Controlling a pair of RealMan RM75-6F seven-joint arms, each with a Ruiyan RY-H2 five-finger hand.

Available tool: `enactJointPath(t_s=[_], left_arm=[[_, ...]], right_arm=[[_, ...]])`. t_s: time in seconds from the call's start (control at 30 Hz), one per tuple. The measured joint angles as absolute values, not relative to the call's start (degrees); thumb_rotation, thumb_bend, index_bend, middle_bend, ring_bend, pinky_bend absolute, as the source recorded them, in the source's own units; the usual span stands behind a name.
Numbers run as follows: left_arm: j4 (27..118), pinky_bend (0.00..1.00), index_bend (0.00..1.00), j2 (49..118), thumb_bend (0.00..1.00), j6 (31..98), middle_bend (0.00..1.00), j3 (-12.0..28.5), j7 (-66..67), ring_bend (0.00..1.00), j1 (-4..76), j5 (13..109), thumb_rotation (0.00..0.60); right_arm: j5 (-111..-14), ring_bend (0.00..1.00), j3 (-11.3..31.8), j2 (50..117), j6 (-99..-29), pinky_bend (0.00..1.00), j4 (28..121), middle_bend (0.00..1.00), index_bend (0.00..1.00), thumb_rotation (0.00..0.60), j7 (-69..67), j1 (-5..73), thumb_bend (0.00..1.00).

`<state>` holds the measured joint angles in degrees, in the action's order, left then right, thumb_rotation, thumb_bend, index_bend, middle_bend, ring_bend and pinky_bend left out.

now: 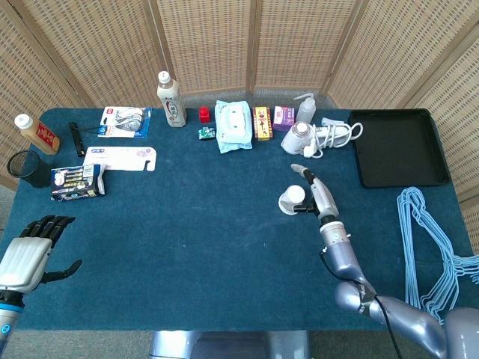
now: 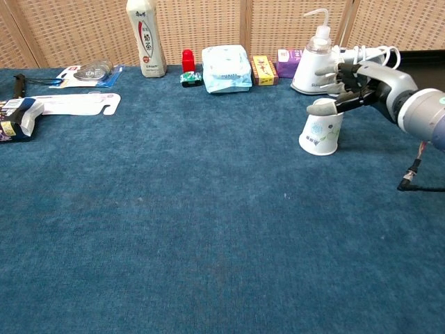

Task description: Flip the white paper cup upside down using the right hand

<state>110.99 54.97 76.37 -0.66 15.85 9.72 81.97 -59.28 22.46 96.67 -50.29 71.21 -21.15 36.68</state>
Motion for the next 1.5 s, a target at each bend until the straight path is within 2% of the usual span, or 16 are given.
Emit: enactJointPath(t_s=[0.13,0.23,0.4,0.57,0.77,1.07,1.5], left_arm=[[110.9,0.16,0.12,55.12,0.25,76.4,0.18,-0.63,15.64,0.12,9.73,82.13,0.329],[110.74,0.16,0.12,55.27,0.25,76.39,0.18,-0.72,15.52,0.12,9.68,82.24,0.333],[110.37,0.16,0.12,55.61,0.25,76.66,0.18,-0.97,15.19,0.12,9.37,82.57,0.325],[109.74,0.16,0.12,56.21,0.25,76.61,0.18,-1.21,14.72,0.12,9.17,82.67,0.335],[108.6,0.16,0.12,57.39,0.25,76.64,0.18,-1.61,14.17,0.12,8.82,82.98,0.327],[105.65,0.16,0.12,59.18,0.25,78.33,0.18,-2.43,12.77,0.12,7.4,84.43,0.33],[103.87,0.16,0.12,59.88,0.25,81.65,0.18,-2.81,11.58,0.12,5.46,86.78,0.334]], right_arm=[[-60.25,0.12,22.07,93.52,-51.74,0.06,75.7,0.14,0.13,0.562,-19.27,35.68,0.24],[-60.68,0.13,21.89,90.86,-53.03,0.07,79.42,0.15,0.17,0.564,-17.56,34.82,0.24],[-61.11,0.21,21.71,87.51,-57.89,0.1,84.03,0.23,0.34,0.567,-12.75,33.16,0.25],[-63.78,0.24,20.19,86.35,-65.35,0.13,86.4,0.28,0.41,0.567,-6.43,31.07,0.26],[-69.96,0.27,15.7,83.99,-71.77,0.15,87.75,0.31,0.44,0.569,1.61,28.23,0.26],[-75.86,0.27,8.27,78.81,-77.05,0.15,89.97,0.31,0.44,0.569,12.21,22.7,0.26],[-76.21,0.27,5.91,73.36,-81.25,0.15,97.96,0.31,0.44,0.565,15.99,17.01,0.26]])
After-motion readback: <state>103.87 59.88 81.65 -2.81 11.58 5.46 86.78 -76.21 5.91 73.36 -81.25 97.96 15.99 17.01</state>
